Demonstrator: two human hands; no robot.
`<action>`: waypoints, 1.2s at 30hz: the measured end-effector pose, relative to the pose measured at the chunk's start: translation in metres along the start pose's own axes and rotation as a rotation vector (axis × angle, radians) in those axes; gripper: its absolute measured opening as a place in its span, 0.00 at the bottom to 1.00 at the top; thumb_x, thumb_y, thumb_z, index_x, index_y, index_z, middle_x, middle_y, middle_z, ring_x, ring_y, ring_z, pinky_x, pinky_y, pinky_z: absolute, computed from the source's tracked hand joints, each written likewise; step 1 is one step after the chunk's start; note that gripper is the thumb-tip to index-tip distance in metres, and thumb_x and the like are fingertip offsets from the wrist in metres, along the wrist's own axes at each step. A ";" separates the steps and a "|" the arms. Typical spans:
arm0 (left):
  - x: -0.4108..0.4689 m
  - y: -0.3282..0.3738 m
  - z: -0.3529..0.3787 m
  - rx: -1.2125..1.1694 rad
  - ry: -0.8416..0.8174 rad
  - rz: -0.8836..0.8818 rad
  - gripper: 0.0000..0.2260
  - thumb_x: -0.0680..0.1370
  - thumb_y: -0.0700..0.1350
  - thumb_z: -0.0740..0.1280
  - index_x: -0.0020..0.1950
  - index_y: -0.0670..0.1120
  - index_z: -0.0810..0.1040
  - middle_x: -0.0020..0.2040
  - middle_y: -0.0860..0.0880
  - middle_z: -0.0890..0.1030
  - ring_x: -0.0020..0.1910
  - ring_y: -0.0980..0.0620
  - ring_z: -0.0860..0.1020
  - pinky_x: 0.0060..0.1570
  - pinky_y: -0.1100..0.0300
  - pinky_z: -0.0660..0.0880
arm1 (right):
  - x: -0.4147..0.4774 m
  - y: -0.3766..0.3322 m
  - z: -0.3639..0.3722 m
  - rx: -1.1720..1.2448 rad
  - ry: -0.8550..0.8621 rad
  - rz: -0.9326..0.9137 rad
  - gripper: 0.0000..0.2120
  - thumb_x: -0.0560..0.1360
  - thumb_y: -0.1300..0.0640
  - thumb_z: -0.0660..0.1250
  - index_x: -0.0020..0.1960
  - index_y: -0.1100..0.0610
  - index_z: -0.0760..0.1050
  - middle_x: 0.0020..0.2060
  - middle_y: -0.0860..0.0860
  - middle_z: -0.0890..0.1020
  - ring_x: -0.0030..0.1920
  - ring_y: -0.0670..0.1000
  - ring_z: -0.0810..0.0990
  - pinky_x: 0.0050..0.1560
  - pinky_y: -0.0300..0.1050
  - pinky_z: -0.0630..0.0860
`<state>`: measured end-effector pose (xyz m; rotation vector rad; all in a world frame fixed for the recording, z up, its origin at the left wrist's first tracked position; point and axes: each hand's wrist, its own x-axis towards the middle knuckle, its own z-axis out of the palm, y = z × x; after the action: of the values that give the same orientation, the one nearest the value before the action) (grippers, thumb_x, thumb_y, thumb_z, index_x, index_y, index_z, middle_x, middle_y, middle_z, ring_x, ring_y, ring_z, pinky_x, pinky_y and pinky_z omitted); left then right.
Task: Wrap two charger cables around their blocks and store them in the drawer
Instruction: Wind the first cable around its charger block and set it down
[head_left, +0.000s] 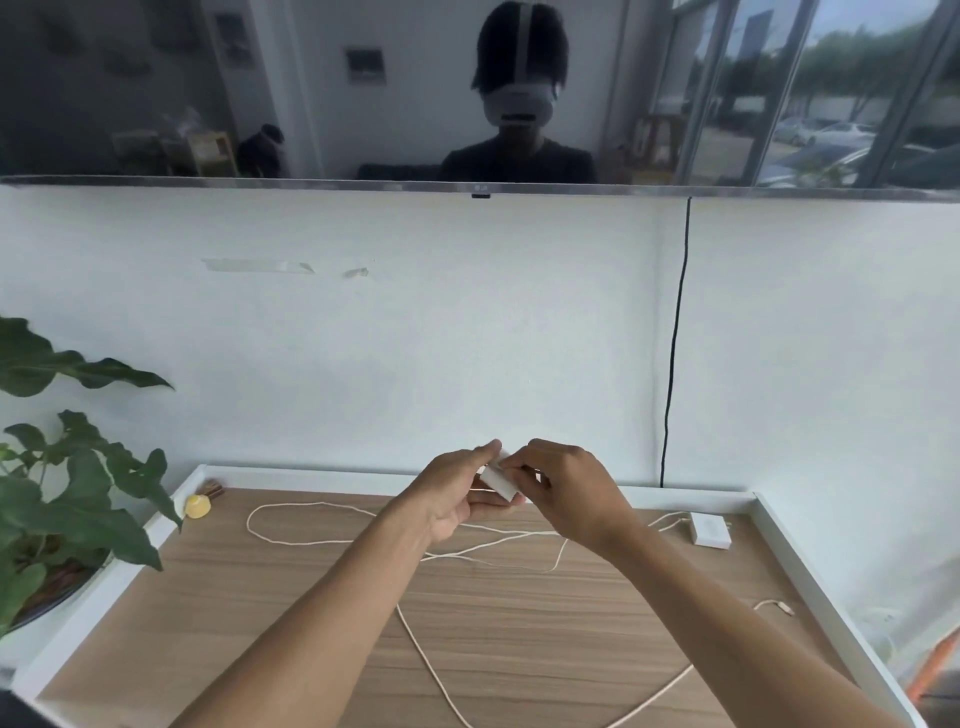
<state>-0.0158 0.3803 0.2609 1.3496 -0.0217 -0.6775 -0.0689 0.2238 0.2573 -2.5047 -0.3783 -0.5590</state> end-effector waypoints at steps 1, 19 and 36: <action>0.001 0.000 -0.002 0.008 -0.024 0.008 0.12 0.81 0.48 0.63 0.52 0.40 0.80 0.43 0.38 0.83 0.44 0.41 0.83 0.53 0.49 0.81 | 0.000 0.002 -0.002 -0.003 0.001 -0.010 0.07 0.77 0.56 0.65 0.50 0.49 0.81 0.38 0.43 0.80 0.30 0.38 0.70 0.34 0.40 0.69; -0.014 0.012 -0.021 0.281 -0.170 0.144 0.08 0.78 0.34 0.66 0.56 0.37 0.78 0.53 0.36 0.82 0.51 0.41 0.83 0.51 0.55 0.81 | 0.026 0.000 -0.037 0.095 -0.206 -0.001 0.04 0.76 0.58 0.67 0.48 0.53 0.81 0.40 0.44 0.79 0.34 0.42 0.74 0.37 0.29 0.66; -0.046 0.036 -0.032 0.208 -0.167 0.291 0.10 0.74 0.32 0.69 0.55 0.37 0.76 0.49 0.38 0.81 0.50 0.43 0.82 0.53 0.50 0.81 | 0.046 -0.013 -0.029 0.796 -0.272 0.277 0.05 0.76 0.63 0.68 0.44 0.61 0.82 0.33 0.58 0.77 0.30 0.49 0.70 0.29 0.38 0.68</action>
<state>-0.0251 0.4317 0.3017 1.4486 -0.4247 -0.5496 -0.0427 0.2250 0.3059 -1.8044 -0.2713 0.0578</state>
